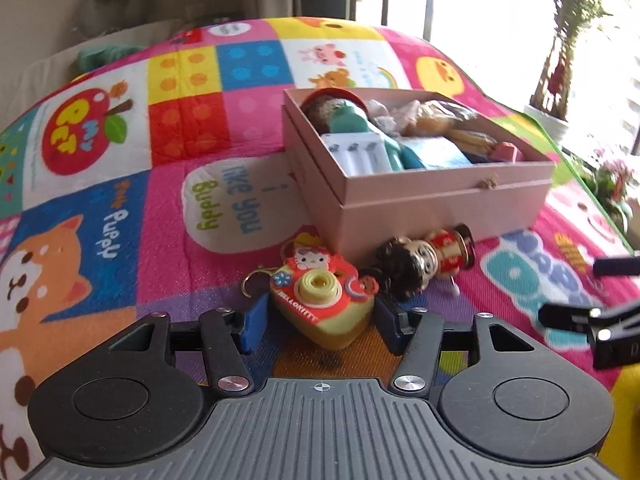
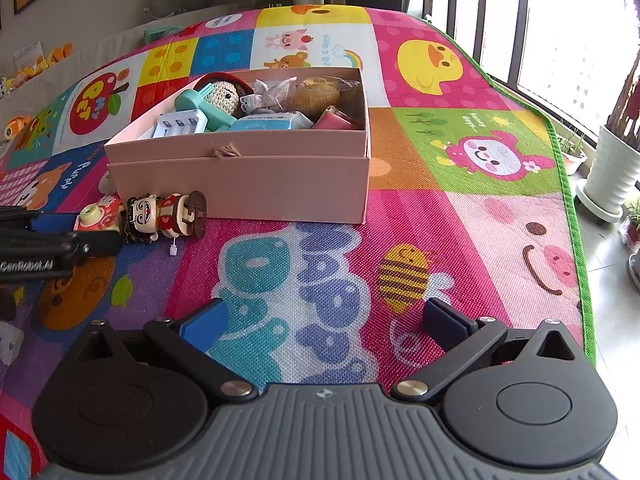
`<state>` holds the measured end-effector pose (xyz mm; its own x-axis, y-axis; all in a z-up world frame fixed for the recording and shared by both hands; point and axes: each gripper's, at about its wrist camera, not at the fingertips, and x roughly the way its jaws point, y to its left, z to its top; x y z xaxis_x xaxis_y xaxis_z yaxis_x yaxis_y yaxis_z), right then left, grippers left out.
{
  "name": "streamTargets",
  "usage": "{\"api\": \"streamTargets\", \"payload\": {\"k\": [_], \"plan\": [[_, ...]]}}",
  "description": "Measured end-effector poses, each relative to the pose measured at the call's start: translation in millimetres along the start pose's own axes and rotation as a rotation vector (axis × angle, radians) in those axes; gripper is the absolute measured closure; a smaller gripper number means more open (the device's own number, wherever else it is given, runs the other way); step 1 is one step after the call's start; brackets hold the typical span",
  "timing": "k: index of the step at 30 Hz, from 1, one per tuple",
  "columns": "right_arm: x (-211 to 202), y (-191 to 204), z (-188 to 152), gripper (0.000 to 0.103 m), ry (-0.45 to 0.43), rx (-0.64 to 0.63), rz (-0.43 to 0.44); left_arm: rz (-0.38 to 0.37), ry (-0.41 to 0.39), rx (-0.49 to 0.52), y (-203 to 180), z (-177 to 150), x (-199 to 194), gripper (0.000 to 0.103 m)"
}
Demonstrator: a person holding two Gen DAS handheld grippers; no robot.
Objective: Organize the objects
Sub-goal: 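Reach the left tool to the yellow Hello Kitty keychain and grasp it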
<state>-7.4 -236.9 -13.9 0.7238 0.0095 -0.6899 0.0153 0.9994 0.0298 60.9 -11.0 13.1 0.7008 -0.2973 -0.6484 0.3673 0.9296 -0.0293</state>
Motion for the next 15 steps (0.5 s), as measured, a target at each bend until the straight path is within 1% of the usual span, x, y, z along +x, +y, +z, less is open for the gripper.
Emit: {"api": "streamTargets", "payload": {"k": [3, 6, 11, 15], "plan": [[0, 0, 0, 0.0, 0.0, 0.0, 0.0, -0.013, 0.005, -0.049, 5, 3, 0, 0.042], [0, 0, 0, 0.0, 0.0, -0.001, -0.001, -0.011, 0.014, -0.074, 4, 7, 3, 0.04], [0, 1, -1, 0.0, 0.0, -0.001, -0.001, 0.042, 0.007, -0.034, -8, 7, 7, 0.04], [0, 1, -1, 0.0, 0.0, -0.001, -0.001, 0.012, -0.003, -0.044, -6, -2, -3, 0.04]]}}
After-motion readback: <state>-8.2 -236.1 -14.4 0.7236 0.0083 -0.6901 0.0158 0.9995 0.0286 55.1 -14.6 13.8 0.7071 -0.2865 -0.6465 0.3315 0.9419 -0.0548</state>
